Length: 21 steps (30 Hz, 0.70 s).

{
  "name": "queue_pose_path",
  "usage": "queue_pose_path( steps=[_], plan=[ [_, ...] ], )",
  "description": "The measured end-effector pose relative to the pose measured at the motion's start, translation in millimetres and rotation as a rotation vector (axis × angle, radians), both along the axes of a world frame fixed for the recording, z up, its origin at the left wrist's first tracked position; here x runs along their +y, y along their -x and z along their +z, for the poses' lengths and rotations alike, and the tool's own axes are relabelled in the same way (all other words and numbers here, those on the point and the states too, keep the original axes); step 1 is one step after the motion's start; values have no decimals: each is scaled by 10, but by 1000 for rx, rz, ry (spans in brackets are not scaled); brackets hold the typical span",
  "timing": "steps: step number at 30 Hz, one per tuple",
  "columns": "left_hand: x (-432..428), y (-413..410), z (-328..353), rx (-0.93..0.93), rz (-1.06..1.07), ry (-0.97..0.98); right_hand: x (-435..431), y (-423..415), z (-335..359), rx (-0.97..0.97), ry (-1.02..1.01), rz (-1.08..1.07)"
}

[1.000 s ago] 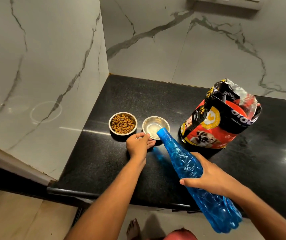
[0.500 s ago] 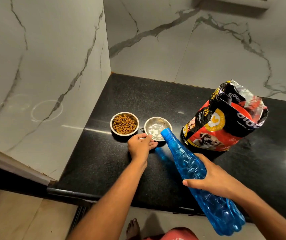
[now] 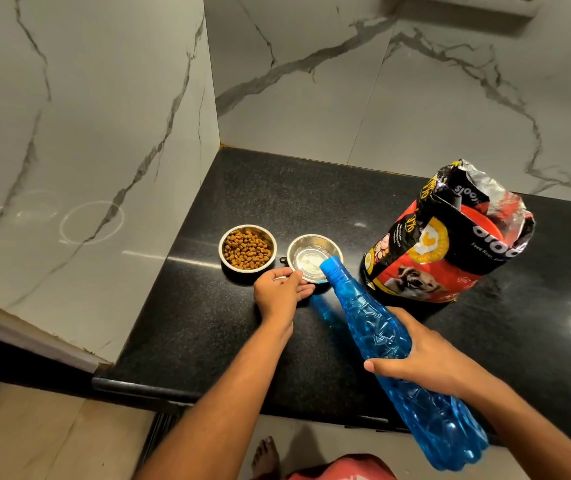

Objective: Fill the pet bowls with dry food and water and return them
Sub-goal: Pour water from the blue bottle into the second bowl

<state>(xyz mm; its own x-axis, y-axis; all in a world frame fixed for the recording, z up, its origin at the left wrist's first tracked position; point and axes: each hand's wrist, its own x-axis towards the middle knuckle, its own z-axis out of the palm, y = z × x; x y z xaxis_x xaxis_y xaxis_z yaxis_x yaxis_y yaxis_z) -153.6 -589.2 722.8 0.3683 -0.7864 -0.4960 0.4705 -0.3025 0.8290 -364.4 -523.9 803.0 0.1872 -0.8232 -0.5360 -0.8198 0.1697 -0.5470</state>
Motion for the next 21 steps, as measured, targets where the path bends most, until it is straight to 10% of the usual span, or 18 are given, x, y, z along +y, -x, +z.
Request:
queue_pose_path(
  steps=[21],
  plan=[
    [-12,1,-22,-2,-6,-12,-22,21,-43,-14,3,-15]
  ],
)
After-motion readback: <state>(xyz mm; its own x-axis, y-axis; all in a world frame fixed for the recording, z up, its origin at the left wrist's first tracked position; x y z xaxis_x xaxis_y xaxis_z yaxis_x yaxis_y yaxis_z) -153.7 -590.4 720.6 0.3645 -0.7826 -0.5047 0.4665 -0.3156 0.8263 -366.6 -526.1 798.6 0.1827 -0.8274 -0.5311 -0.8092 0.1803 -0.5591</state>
